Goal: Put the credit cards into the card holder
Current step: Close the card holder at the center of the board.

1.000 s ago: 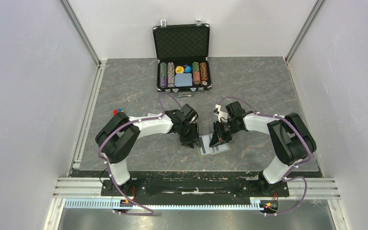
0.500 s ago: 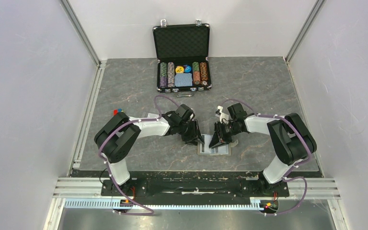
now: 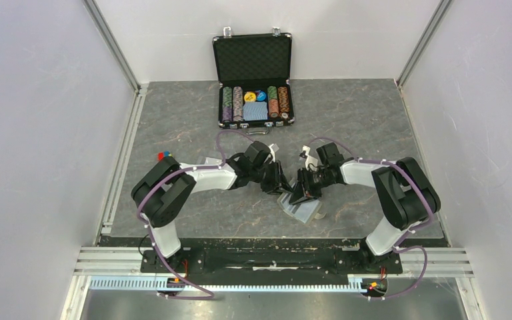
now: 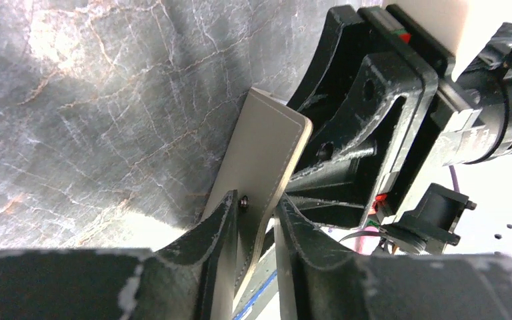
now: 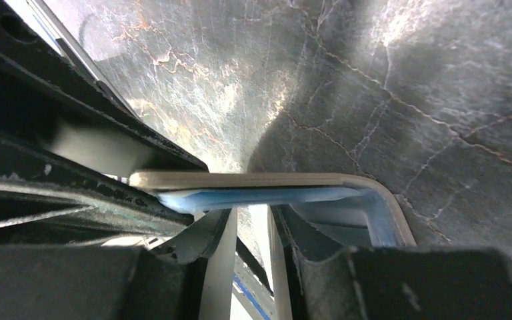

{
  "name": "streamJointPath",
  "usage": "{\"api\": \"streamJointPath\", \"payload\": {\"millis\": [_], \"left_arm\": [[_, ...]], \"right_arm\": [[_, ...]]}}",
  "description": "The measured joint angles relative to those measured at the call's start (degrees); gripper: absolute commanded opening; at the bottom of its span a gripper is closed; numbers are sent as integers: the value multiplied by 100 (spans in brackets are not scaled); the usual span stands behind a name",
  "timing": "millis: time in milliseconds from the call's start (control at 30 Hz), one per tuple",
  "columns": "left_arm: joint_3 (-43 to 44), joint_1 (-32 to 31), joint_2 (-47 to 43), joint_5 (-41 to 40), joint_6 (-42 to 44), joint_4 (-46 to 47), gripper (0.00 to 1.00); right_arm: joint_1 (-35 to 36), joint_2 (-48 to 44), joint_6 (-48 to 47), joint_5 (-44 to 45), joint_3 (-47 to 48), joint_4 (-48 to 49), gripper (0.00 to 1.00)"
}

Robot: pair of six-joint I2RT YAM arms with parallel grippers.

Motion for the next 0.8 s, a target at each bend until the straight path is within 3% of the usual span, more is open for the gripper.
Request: {"api": "streamJointPath", "payload": {"millis": [133, 233, 367, 567, 800], "left_arm": [[144, 22, 0, -74, 57, -269, 8], [470, 33, 0, -356, 341, -1023, 3], [1003, 17, 0, -713, 776, -2057, 3], [1781, -46, -42, -1325, 1480, -3418, 5], [2212, -74, -70, -2221, 2192, -4629, 13]], "right_arm": [[2, 0, 55, -44, 0, -4, 30], [0, -7, 107, -61, 35, -20, 37], [0, -120, 166, -37, 98, 57, 45], [0, -273, 155, 101, 258, 221, 47], [-4, -273, 151, 184, 302, 214, 50]]}}
